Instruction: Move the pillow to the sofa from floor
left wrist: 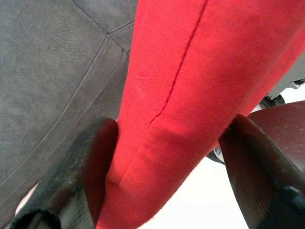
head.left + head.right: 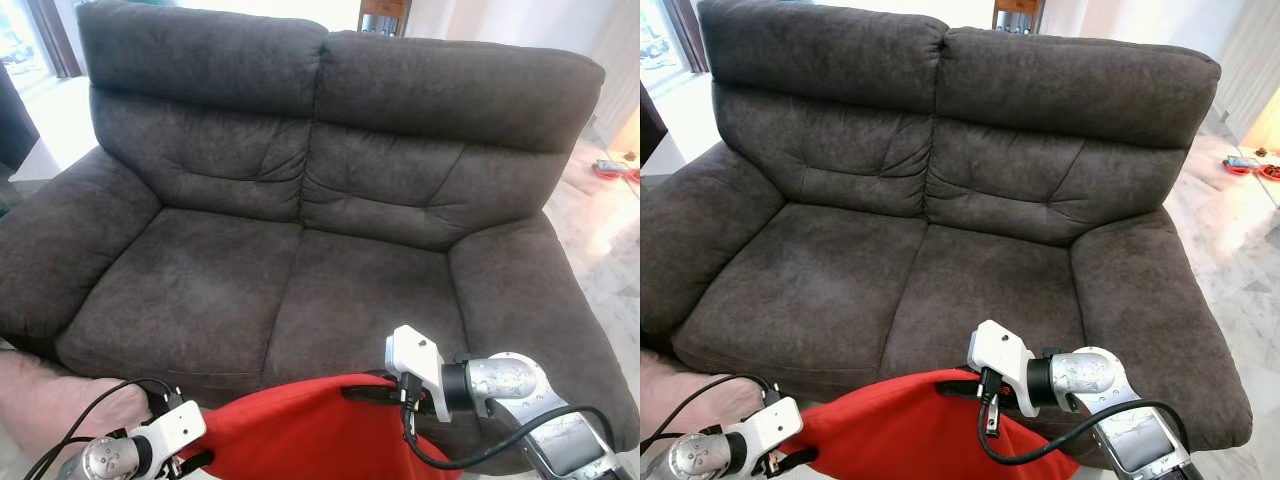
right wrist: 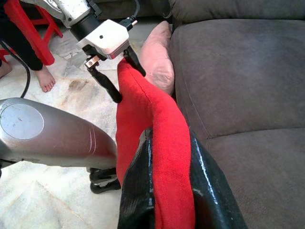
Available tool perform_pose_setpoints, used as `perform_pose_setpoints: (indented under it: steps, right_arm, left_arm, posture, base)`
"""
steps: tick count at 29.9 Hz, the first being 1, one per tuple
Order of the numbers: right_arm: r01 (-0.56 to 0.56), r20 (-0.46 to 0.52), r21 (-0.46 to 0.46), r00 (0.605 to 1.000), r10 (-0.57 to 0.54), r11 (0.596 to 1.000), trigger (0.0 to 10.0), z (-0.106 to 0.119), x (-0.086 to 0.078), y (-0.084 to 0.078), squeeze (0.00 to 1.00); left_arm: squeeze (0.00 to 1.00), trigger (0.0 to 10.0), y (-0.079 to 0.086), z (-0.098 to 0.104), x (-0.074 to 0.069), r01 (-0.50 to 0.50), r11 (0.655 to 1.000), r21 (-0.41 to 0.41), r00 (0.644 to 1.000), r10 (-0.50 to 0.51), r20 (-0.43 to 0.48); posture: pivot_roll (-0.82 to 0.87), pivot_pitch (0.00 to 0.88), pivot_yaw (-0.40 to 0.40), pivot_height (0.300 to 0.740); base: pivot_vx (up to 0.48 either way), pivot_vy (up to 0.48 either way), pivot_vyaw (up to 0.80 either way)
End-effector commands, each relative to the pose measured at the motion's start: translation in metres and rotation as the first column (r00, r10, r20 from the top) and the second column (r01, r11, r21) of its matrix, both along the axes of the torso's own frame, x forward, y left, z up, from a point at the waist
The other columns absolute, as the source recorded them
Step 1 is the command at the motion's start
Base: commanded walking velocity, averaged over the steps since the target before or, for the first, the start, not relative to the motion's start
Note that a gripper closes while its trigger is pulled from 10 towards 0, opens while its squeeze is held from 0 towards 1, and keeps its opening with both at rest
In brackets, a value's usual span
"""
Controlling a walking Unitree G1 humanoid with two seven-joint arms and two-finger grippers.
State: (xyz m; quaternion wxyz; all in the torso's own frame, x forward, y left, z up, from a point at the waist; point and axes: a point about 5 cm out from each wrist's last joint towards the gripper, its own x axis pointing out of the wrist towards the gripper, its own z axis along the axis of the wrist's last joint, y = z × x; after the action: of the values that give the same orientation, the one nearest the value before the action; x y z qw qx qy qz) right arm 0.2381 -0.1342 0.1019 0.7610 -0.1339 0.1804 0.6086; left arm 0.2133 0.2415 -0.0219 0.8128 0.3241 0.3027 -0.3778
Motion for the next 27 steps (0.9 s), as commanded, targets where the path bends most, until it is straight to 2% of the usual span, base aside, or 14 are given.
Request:
perform_pose_setpoints:
  steps: [1, 5, 15, 27]
  right_arm:
    - [-0.022, 0.094, 0.061, 0.995, 0.016, 0.998, 10.0, 0.0235, 0.0041, 0.0021, 0.00]
    - [-0.020, 0.093, 0.061, 0.996, 0.014, 0.998, 10.0, 0.0236, 0.0041, 0.0021, 0.00]
    - [-0.017, 0.092, 0.058, 0.996, 0.011, 0.998, 10.0, 0.0235, 0.0035, 0.0013, 0.00]
    - [-0.015, 0.092, 0.052, 0.996, 0.010, 0.999, 10.0, 0.0223, 0.0037, 0.0017, 0.00]
  left_arm:
    - [0.00, 0.0, -0.0005, -0.0016, -0.0009, 0.020, 1.000, 0.016, 1.000, -0.020, -0.010]
    - [0.00, 0.0, 0.0014, -0.0056, -0.0061, 0.035, 0.999, 0.036, 0.999, -0.033, -0.039]
    - [0.00, 0.0, 0.0021, -0.0099, -0.0090, 0.044, 0.997, 0.068, 0.998, -0.041, -0.054]
    - [0.00, 0.0, 0.0035, -0.0098, -0.0059, 0.025, 0.995, 0.100, 1.000, -0.023, -0.017]
  posture:
    - [0.10, 0.000, -0.084, 0.738]
    - [0.10, 0.000, -0.084, 0.738]
    - [0.10, 0.000, -0.084, 0.738]
    - [0.10, 0.000, -0.079, 0.738]
  base:
    - [0.000, 0.000, 0.00]
    - [0.000, 0.000, 0.00]
    - [0.000, 0.000, 0.00]
    - [0.000, 0.000, 0.00]
